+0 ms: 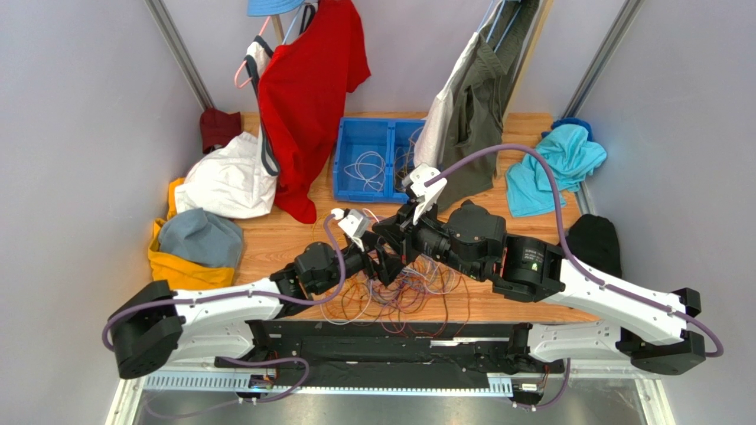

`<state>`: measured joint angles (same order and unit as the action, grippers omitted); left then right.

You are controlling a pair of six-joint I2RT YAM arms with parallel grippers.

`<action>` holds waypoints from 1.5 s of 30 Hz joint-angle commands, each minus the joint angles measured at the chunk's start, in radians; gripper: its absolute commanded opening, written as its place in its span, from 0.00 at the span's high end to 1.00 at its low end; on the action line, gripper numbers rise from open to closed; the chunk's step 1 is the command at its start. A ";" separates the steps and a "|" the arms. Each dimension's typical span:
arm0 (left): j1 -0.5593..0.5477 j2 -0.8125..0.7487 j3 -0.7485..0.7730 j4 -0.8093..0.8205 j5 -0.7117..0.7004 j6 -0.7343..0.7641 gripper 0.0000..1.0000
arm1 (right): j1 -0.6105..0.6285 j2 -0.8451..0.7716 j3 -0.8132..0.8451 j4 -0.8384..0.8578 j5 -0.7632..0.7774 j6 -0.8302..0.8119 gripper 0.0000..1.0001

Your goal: Untangle the cables

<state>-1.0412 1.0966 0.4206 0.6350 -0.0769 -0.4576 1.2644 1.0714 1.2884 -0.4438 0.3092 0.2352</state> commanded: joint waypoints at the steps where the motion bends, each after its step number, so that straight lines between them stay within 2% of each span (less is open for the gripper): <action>1: -0.003 0.101 0.069 0.127 0.032 0.020 0.09 | 0.003 -0.005 0.002 0.050 -0.019 0.012 1.00; 2: -0.003 0.111 0.070 0.133 0.034 0.023 0.17 | 0.001 -0.008 0.000 0.047 -0.018 0.015 1.00; 5: 0.000 0.115 0.067 0.146 0.051 0.022 0.55 | 0.003 -0.036 -0.020 0.048 -0.010 0.016 1.00; 6: 0.000 0.109 0.067 0.120 0.046 0.019 0.82 | 0.001 -0.044 -0.035 0.047 0.002 0.016 1.00; 7: 0.000 0.082 0.069 0.098 0.039 0.010 0.98 | 0.001 -0.062 -0.046 0.048 0.007 0.018 1.00; 11: 0.000 -0.035 0.064 -0.050 -0.007 0.007 1.00 | 0.001 -0.120 -0.115 0.045 0.062 0.032 0.98; 12: 0.001 -0.061 0.069 -0.087 -0.015 0.008 1.00 | 0.001 -0.131 -0.133 0.043 0.071 0.042 0.91; 13: 0.001 -0.111 0.096 -0.131 -0.021 0.007 1.00 | 0.001 -0.151 -0.159 0.042 0.082 0.049 0.73; 16: 0.001 -0.197 0.164 -0.294 -0.043 0.019 1.00 | 0.001 -0.191 -0.202 0.027 0.116 0.079 0.50; 19: 0.003 -0.263 0.231 -0.414 -0.067 0.030 1.00 | 0.001 -0.232 -0.262 0.027 0.137 0.108 0.39; 25: 0.009 -0.328 0.433 -0.688 -0.136 0.066 1.00 | 0.001 -0.324 -0.371 -0.003 0.197 0.170 0.36; 26: 0.012 -0.327 0.466 -0.759 -0.147 0.072 1.00 | 0.001 -0.341 -0.423 0.010 0.199 0.186 0.36; 31: 0.015 -0.279 0.656 -0.905 -0.135 0.099 1.00 | 0.001 -0.404 -0.543 0.135 0.173 0.191 0.36; 36: 0.015 -0.225 0.759 -0.946 -0.110 0.103 1.00 | 0.001 -0.363 -0.577 0.263 0.100 0.141 0.33; 42: 0.015 -0.205 0.779 -0.948 -0.084 0.091 1.00 | 0.001 -0.294 -0.583 0.416 0.097 0.095 0.33; 45: 0.015 -0.205 0.784 -0.954 -0.084 0.091 1.00 | 0.001 -0.288 -0.578 0.435 0.099 0.085 0.34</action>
<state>-1.0306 0.8967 1.1606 -0.3058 -0.1802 -0.3790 1.2644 0.7841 0.7029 -0.1421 0.4095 0.3542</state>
